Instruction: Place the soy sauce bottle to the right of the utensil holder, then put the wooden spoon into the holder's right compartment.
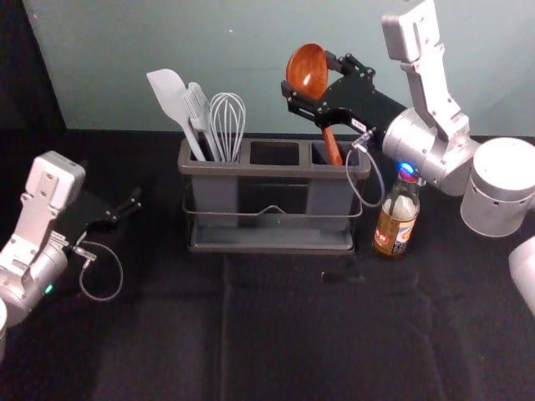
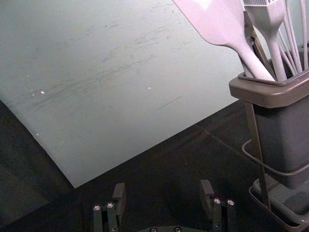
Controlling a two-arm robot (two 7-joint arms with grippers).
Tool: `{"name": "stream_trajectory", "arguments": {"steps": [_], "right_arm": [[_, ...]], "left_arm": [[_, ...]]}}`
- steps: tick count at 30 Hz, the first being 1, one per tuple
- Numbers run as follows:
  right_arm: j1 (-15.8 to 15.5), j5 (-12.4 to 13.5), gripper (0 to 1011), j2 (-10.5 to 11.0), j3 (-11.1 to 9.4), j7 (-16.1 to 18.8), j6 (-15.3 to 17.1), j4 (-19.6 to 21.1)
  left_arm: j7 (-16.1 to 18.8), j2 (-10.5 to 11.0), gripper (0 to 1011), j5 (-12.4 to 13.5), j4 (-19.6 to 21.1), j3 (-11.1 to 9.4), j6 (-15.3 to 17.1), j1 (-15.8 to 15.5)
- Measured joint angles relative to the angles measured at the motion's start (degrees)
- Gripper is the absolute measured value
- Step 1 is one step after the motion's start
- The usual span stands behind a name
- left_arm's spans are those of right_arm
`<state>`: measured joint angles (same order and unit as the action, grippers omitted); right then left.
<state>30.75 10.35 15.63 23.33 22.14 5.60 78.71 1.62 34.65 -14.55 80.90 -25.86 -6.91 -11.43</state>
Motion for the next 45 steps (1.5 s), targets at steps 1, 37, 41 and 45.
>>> {"name": "stream_trajectory", "arguments": {"steps": [1, 37, 41, 45], "right_arm": [[-0.09, 0.01, 838, 0.02, -0.01, 0.0, 0.0, 0.03], [-1.69, 0.93, 867, 0.67, -0.46, 0.83, -0.63, -0.18], [-1.67, 0.9, 961, 0.66, -0.44, 0.83, -0.63, -0.18], [-1.65, 0.87, 1004, 0.64, -0.42, 0.78, -0.63, -0.18]], "left_arm": [[0.0, 0.0, 1005, 0.0, 0.0, 0.0, 0.0, 0.0], [0.0, 0.0, 1005, 0.0, 0.0, 0.0, 0.0, 0.0], [0.0, 0.0, 1005, 0.0, 0.0, 0.0, 0.0, 0.0], [0.0, 0.0, 1005, 0.0, 0.0, 0.0, 0.0, 0.0]]}}
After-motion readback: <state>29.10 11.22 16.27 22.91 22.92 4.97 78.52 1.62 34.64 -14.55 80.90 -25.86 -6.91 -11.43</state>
